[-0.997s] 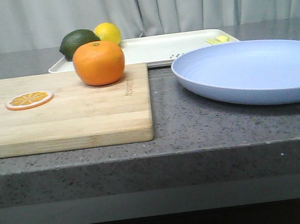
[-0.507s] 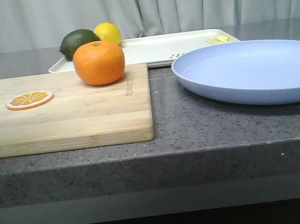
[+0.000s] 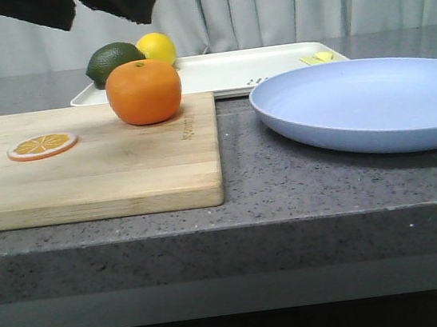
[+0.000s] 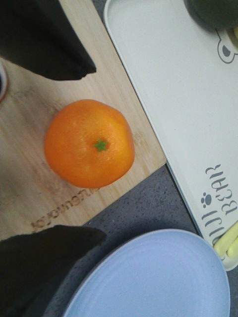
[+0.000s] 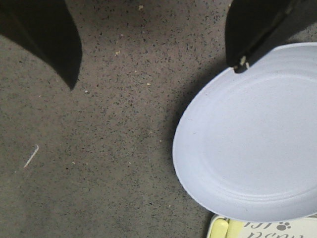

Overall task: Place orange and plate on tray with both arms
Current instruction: 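Lower the left gripper onto the orange on the cutting board and grasp it, then lift the orange with the left gripper and lower it onto the blue plate, then open the left gripper to release the orange and withdraw upward, then move the right gripper to the blue plate's rim and grip it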

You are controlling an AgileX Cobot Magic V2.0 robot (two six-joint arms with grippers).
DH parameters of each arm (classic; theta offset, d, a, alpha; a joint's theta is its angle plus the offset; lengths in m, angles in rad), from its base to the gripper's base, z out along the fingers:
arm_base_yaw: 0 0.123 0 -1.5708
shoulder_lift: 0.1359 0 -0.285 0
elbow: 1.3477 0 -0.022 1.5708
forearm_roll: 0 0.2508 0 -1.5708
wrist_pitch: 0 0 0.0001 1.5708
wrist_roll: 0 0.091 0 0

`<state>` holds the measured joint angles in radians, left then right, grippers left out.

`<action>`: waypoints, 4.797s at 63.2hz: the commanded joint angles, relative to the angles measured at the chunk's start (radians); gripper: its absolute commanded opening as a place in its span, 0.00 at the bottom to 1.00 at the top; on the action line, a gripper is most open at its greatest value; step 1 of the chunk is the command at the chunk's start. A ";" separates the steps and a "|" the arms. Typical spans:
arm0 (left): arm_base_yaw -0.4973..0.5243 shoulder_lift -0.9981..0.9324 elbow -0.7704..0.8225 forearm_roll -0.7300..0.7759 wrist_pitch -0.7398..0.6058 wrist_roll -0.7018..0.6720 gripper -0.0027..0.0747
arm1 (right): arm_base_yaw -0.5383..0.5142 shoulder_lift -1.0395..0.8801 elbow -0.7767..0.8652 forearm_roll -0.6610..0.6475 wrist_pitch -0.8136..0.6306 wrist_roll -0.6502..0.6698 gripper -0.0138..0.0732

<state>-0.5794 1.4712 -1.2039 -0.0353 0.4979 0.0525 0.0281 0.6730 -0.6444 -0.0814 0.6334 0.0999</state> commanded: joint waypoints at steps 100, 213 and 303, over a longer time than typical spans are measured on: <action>-0.270 0.408 -0.541 0.006 0.009 0.001 0.49 | -0.001 0.005 -0.036 -0.019 -0.060 -0.010 0.85; 0.007 -0.163 -0.183 -0.003 0.082 -0.008 0.89 | -0.001 0.005 -0.031 -0.020 -0.054 -0.010 0.85; 0.115 -0.779 0.339 -0.009 0.177 -0.010 0.89 | -0.326 0.650 -0.507 0.551 0.454 -0.378 0.66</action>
<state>-0.4644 0.6935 -0.8394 -0.0419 0.7439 0.0522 -0.2385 1.2900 -1.1159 0.2794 1.0892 -0.1583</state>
